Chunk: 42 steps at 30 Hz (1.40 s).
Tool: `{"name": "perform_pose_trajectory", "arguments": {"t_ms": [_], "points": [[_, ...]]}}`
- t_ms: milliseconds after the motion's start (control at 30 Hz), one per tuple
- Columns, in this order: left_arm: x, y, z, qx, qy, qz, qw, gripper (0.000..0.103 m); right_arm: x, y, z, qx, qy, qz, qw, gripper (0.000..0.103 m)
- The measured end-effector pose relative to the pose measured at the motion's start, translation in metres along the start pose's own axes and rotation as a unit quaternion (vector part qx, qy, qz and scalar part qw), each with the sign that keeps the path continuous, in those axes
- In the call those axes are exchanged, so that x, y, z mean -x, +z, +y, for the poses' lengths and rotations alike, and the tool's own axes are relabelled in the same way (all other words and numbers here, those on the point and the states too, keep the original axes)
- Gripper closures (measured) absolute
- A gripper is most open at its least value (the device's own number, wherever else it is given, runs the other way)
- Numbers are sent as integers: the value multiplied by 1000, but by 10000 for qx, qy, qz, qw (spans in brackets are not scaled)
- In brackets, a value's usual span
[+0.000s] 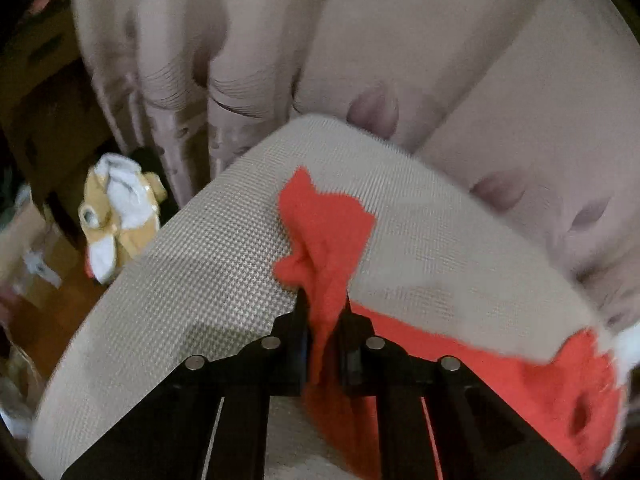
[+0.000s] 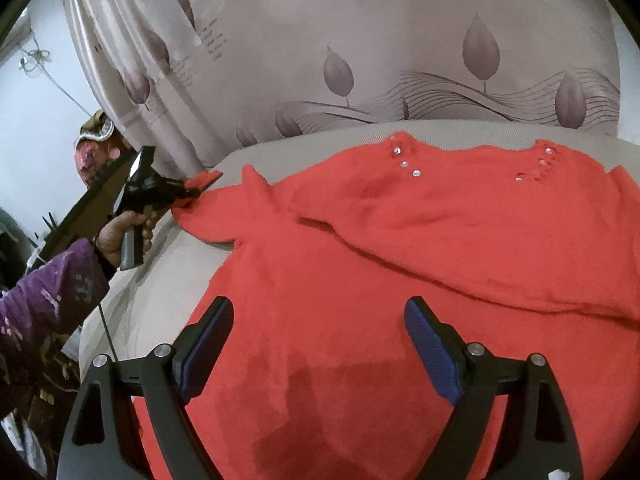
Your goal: Fold small clothes
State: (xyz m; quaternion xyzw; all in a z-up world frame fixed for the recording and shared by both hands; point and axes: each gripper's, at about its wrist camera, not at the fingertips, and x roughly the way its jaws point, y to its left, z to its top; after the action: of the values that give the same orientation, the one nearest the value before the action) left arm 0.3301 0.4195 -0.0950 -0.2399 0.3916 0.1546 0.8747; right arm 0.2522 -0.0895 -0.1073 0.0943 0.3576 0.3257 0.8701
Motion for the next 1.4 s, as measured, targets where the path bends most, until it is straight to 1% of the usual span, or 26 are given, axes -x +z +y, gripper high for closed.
{"name": "perform_pose_trajectory", "arguments": {"t_ms": [67, 133, 200, 233, 300, 367, 433, 467, 533, 600, 667, 733, 767, 833, 933, 1000, 1033, 1067, 1100, 1133, 1167, 1233, 1267, 1300, 1367, 1400], "points": [[23, 0, -8, 13, -253, -292, 9993, 92, 4, 0, -5, -123, 39, -69, 9999, 17], [50, -2, -35, -302, -497, -509, 9970, 92, 9, 2, -17, -423, 103, -201, 9988, 17], [81, -5, -69, -598, -938, -663, 9916, 92, 15, 4, -37, -921, 200, -304, 9951, 17], [102, -9, -93, -805, -1256, -746, 9860, 92, 17, 4, -43, -1077, 214, -343, 9934, 17], [132, -18, -135, -1191, -1677, -885, 9746, 92, 30, 2, -60, -1508, 228, -581, 9866, 17], [161, -34, -189, -1668, -2143, -985, 9574, 92, 46, -4, -71, -1767, 244, -784, 9808, 17], [174, -51, -232, -1964, -2552, -916, 9423, 92, 62, -11, -78, -1917, 228, -895, 9771, 17], [176, -62, -259, -2104, -2785, -826, 9335, 92, 72, -15, -81, -1933, 213, -938, 9764, 17], [174, -85, -300, -2327, -3079, -667, 9201, 92, 86, -19, -85, -1895, 116, -986, 9768, 17], [161, -116, -340, -2531, -3345, -426, 9068, 92, 103, -24, -92, -1847, 20, -1036, 9773, 17], [138, -148, -372, -2643, -3592, -142, 8949, 92, 116, -28, -101, -1851, -81, -1100, 9765, 17], [116, -178, -394, -2758, -3726, 96, 8860, 92, 126, -34, -115, -1937, -153, -1117, 9746, 17], [103, -196, -402, -2830, -3808, 284, 8798, 92, 130, -37, -124, -2040, -184, -1118, 9724, 17], [74, -222, -415, -2973, -3832, 624, 8723, 90, 134, -40, -138, -2210, -164, -1163, 9682, 17], [48, -241, -427, -3088, -3645, 863, 8743, 84, 136, -40, -150, -2328, -118, -1190, 9651, 17], [42, -244, -424, -3066, -3544, 989, 8779, 80, 136, -38, -155, -2338, -77, -1191, 9649, 17], [44, -241, -418, -3031, -3587, 1018, 8770, 71, 138, -39, -155, -2317, -62, -1201, 9653, 17], [52, -238, -412, -3012, -3682, 1020, 8737, 59, 139, -37, -155, -2284, -64, -1211, 9660, 17], [59, -234, -406, -2971, -3724, 961, 8740, 29, 140, -35, -156, -2227, -88, -1231, 9670, 17], [69, -233, -400, -2891, -3719, 831, 8782, 11, 142, -33, -158, -2194, -111, -1238, 9677, 17], [80, -227, -389, -2731, -3722, 622, 8849, 10, 141, -29, -161, -2181, -130, -1231, 9680, 17], [94, -216, -365, -2491, -3860, 465, 8870, 10, 142, -23, -167, -2185, -189, -1244, 9677, 17], [98, -210, -350, -2402, -3814, 443, 8915, 10, 143, -19, -169, -2141, -226, -1260, 9684, 17], [100, -210, -342, -2377, -3659, 387, 8990, 10, 144, -12, -172, -2066, -288, -1260, 9699, 17], [102, -210, -316, -2393, -3148, 225, 9182, 10, 142, 0, -177, -2006, -246, -1201, 9720, 16], [101, -211, -304, -2409, -3011, 189, 9225, 10, 137, 9, -181, -1994, -115, -1083, 9738, 16]]}}
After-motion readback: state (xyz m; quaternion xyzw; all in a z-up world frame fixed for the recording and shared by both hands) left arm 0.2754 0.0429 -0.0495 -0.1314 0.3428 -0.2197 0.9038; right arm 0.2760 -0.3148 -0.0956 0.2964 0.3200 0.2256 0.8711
